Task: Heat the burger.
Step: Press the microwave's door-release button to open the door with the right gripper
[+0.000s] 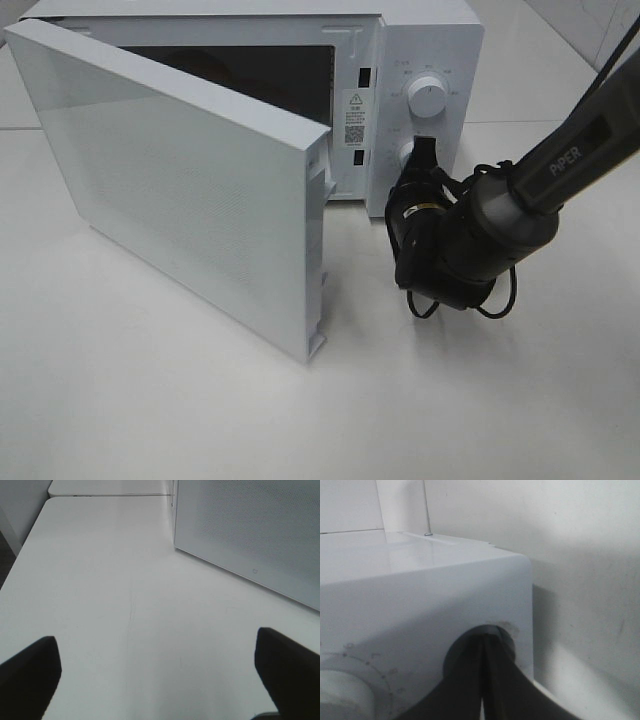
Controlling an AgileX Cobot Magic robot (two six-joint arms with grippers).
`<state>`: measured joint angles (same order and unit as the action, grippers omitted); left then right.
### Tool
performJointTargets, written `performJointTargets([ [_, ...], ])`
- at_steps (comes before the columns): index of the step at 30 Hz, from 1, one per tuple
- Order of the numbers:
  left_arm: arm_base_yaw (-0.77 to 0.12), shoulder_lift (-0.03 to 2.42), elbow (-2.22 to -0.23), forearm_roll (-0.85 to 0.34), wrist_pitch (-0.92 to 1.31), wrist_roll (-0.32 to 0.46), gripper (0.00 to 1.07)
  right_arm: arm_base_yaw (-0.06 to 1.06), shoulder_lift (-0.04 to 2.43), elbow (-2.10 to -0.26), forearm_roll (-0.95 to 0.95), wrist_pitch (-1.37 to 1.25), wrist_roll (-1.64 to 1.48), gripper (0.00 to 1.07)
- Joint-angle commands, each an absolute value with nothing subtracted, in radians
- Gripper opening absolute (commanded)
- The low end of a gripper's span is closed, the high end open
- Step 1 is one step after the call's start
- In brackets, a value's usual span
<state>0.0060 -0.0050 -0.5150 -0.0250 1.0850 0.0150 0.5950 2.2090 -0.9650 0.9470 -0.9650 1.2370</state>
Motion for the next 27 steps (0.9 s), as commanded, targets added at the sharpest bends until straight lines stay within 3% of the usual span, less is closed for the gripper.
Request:
performJointTargets([
  [1, 0.008, -0.021, -0.516, -0.035, 1.073, 0.014, 0.98, 0.56, 2.192, -1.052, 0.801, -1.16, 1.237, 0.0],
  [27, 0.008, -0.021, -0.516, -0.035, 1.073, 0.014, 0.98, 0.562, 2.018, -0.873, 0.83, -0.767, 1.089, 0.0],
])
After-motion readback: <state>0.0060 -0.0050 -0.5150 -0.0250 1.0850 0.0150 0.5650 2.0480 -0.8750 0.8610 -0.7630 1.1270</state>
